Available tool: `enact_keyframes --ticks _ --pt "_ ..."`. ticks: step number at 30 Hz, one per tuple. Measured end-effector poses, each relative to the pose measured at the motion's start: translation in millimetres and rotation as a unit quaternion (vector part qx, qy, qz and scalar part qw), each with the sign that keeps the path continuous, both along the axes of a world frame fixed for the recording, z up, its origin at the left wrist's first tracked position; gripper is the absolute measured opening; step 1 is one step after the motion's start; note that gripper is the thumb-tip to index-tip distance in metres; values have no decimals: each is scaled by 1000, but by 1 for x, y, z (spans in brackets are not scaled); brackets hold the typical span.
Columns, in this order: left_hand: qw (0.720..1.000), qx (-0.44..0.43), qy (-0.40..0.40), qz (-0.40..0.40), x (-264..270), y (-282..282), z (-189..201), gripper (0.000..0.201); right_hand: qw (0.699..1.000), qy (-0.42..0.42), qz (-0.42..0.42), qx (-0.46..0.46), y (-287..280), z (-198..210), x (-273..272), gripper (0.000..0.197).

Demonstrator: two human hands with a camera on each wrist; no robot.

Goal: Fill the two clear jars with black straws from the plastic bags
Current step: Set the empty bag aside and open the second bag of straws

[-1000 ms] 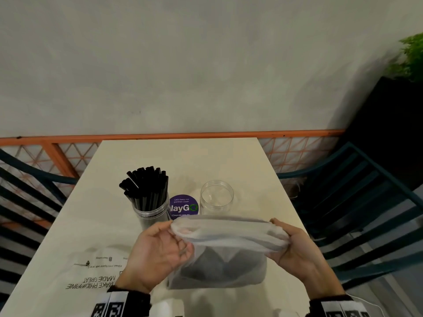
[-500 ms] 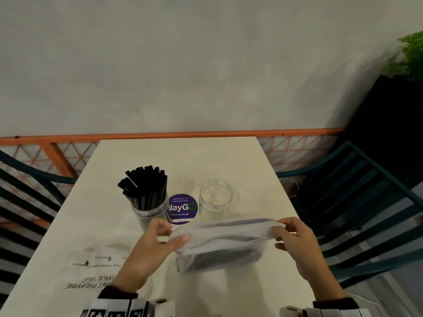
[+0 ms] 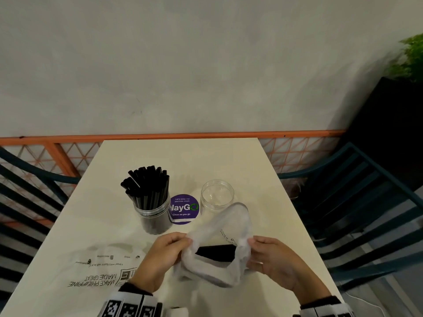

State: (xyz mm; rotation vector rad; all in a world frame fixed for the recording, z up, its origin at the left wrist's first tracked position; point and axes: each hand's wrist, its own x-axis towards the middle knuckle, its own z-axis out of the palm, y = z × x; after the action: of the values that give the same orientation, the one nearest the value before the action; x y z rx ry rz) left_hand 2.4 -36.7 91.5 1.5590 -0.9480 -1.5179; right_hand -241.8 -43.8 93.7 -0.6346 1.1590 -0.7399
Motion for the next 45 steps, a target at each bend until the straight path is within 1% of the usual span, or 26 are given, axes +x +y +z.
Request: enact_keyframes --ticks 2,4,5,7,10,12,14,15,16,18,19,20,22,23,25,27,29,31,32,33,35,38,40,41,43,45 --pt "993 46 106 4 0 -1 -1 26 998 -33 -10 53 -2 -3 -2 25" --pt "972 84 218 2 6 -2 -5 21 991 -60 -41 109 -4 -5 -8 21" --pt "963 97 250 14 9 -3 -8 27 986 -72 -63 134 -5 -5 -11 20" --pt "952 107 285 43 11 -4 -11 34 976 -90 -104 169 -6 -7 -18 24" --pt "943 114 303 74 7 -3 -11 31 961 -121 -145 202 -6 -9 -20 22" --pt "942 119 306 74 7 -3 -9 29 961 -130 -155 191 -5 -8 -20 21" --pt "941 117 312 58 7 -1 -6 29 974 -122 -126 146 -3 -7 -20 21" --pt "952 106 280 59 8 -1 -9 23 983 -100 -101 116 -2 -8 -20 17" --pt "964 89 243 55 8 -1 -11 19 991 -70 -74 89 -1 -9 -20 19" --pt "992 61 106 39 7 1 -18 48 998 5 -50 45 -1 -18 -21 34" --pt "998 46 43 26 5 3 -20 55 997 47 -55 17 -1 -20 -19 30" --pt "999 31 -17 27 4 3 -21 55 993 100 -65 -15 -1 -20 -16 20" --pt "993 -2 -113 45 3 2 -21 43 968 225 -88 -72 -3 -14 -10 7" --pt "988 -13 -146 51 5 0 -23 35 954 266 -94 -96 -4 -12 -10 5" --pt "980 -18 -184 66 10 -2 -23 17 942 295 -92 -129 -5 -10 -10 7" --pt "977 -11 -198 75 13 -4 -24 4 948 280 -73 -131 -4 -8 -8 12" --pt "977 0 -197 82 12 -4 -24 16 963 230 -62 -125 -2 -8 -2 15" --pt "983 3 -158 96 7 -3 -21 26 975 183 -41 -117 1 -10 5 11" --pt "985 3 -148 94 5 -2 -19 29 979 167 -25 -114 2 -11 7 13" --pt "986 -5 -144 81 4 -2 -20 29 982 154 -9 -108 2 -12 11 15" --pt "990 -6 -133 52 2 -3 -22 19 985 141 13 -95 4 -12 15 13" --pt "990 22 -113 79 2 -4 -22 27 987 140 23 -73 1 -17 13 16" --pt "990 52 -82 99 8 -6 -21 27 993 110 16 -46 -3 -24 6 14" --pt "992 65 -52 98 13 -7 -20 27 997 75 -3 -19 -6 -27 1 14" --pt "991 87 62 84 26 -8 -21 33 997 -16 -59 51 -10 -35 -11 19" --pt "971 113 198 78 35 -6 -23 39 986 -97 -88 107 -11 -36 -20 29"
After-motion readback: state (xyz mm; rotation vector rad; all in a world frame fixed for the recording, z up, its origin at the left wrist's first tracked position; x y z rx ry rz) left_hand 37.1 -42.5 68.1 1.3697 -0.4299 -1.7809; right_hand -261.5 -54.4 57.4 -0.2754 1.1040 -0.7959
